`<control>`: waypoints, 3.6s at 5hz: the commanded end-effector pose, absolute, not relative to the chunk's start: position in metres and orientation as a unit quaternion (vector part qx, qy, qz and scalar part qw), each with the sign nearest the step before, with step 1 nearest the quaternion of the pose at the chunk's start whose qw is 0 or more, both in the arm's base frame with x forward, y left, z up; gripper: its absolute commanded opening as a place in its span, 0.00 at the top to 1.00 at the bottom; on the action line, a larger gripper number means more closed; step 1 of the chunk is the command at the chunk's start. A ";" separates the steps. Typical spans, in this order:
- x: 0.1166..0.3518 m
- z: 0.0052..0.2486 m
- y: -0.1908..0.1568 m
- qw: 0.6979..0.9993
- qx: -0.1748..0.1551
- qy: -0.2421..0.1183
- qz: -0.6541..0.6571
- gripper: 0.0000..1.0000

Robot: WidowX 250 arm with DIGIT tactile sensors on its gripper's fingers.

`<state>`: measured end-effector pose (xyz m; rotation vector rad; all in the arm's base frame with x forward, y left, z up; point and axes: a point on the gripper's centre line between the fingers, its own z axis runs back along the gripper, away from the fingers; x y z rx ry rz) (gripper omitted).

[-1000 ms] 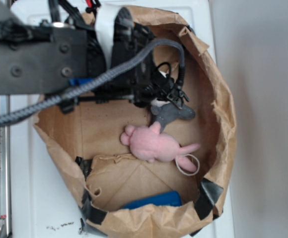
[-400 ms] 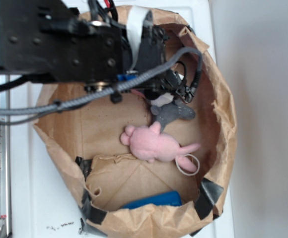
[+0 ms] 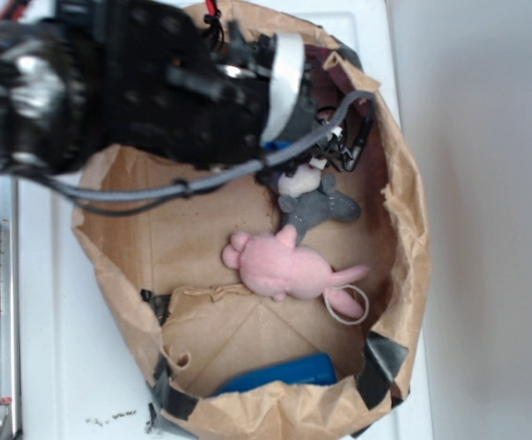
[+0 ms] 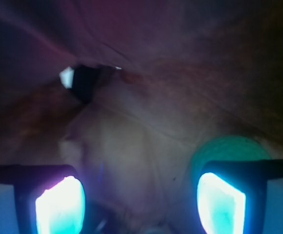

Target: Grab the green ball.

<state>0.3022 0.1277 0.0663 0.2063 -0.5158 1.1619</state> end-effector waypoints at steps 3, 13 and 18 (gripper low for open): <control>0.283 0.099 0.165 0.763 0.097 -0.197 0.609 0.00; 0.268 0.041 0.139 0.732 0.133 -0.277 0.608 1.00; 0.279 0.124 0.059 0.834 0.026 -0.265 0.483 1.00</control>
